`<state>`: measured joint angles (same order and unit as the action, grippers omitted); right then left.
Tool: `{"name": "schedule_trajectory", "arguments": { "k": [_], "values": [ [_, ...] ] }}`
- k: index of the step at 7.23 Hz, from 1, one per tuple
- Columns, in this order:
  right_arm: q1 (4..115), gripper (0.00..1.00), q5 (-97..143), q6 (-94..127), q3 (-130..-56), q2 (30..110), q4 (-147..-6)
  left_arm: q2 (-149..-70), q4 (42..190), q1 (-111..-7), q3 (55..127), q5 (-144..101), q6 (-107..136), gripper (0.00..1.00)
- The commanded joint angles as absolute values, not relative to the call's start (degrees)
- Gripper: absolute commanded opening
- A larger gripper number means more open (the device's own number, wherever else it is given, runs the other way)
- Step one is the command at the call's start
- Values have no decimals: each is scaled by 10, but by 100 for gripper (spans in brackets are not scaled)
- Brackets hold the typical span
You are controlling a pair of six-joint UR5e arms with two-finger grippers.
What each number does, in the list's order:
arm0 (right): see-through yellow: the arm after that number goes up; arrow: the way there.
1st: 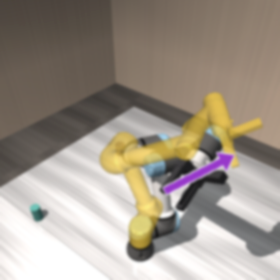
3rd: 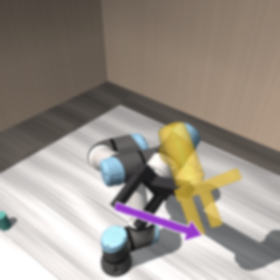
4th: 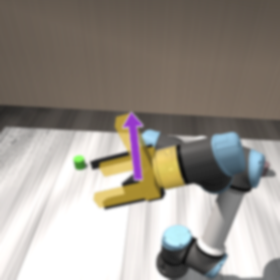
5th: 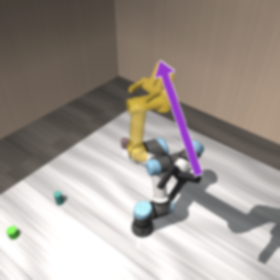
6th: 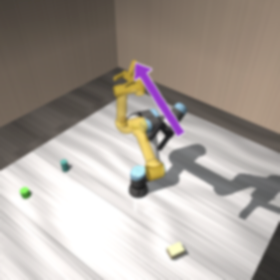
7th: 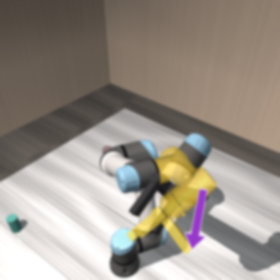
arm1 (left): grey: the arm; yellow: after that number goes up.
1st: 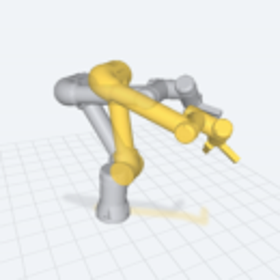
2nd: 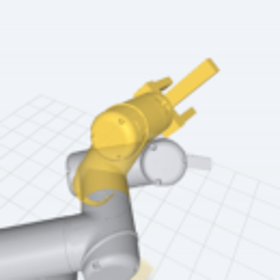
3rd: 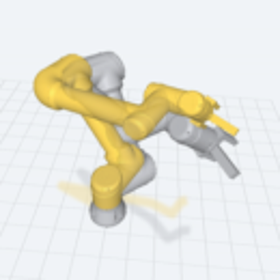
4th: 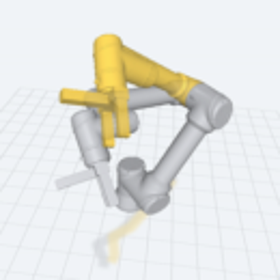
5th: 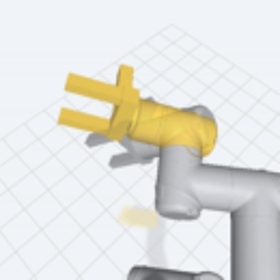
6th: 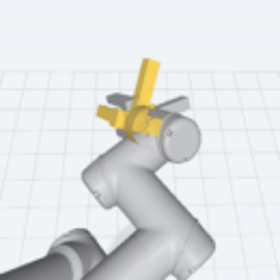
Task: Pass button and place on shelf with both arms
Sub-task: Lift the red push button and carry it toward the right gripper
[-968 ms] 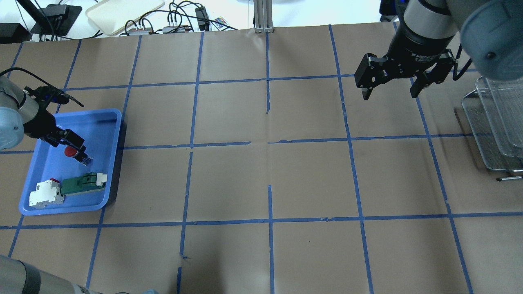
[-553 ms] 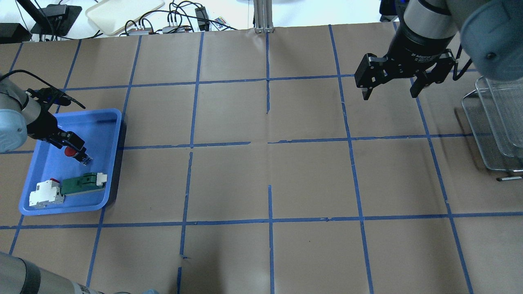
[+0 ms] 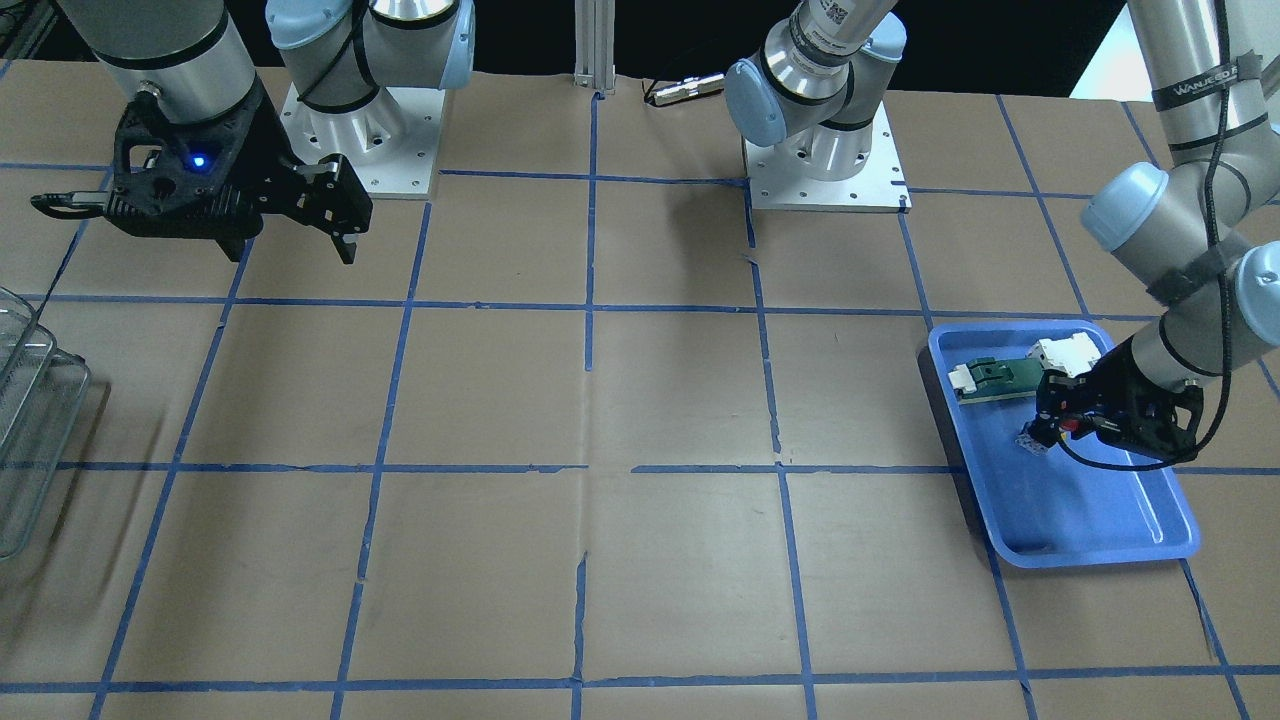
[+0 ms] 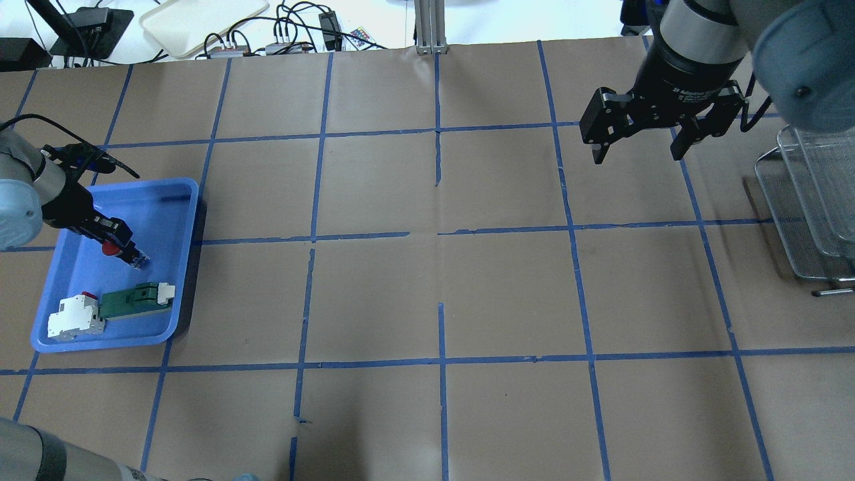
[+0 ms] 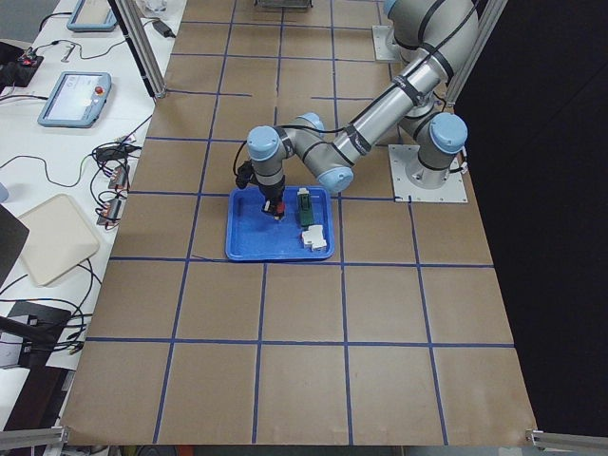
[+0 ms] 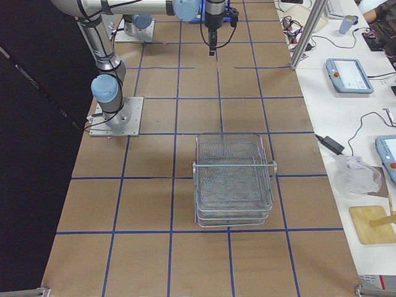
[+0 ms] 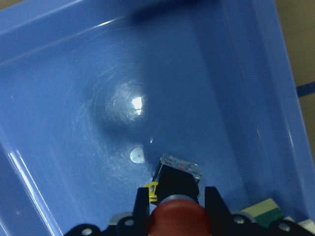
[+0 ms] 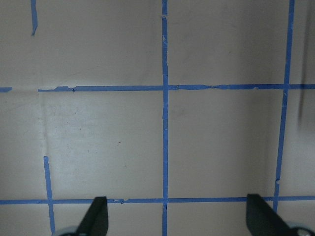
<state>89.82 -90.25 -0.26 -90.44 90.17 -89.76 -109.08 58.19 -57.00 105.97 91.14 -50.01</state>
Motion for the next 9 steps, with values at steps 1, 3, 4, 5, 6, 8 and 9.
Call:
{"name": "schedule_trajectory", "arguments": {
  "k": [1,3,4,5,6,8,9],
  "values": [
    [897,100,-903,-7,-904,902,-899,-1065,645,-584,1049,814,-493,6],
    [897,100,-904,-6,-904,902,-897,-1022,803,-617,1008,664,-432,6],
    [897,100,-904,-5,-904,902,-898,-1000,848,-652,997,616,-384,6],
    [897,100,-904,-4,-905,902,-898,-976,879,-697,1000,536,-314,5],
    [897,100,-904,-4,-904,902,-897,-960,881,-743,1003,465,-240,5],
    [897,100,-904,-4,-905,902,-897,-953,868,-832,995,364,-120,4],
    [897,100,-904,-4,-905,902,-897,-950,824,-867,994,333,-67,3]
  ]
}}
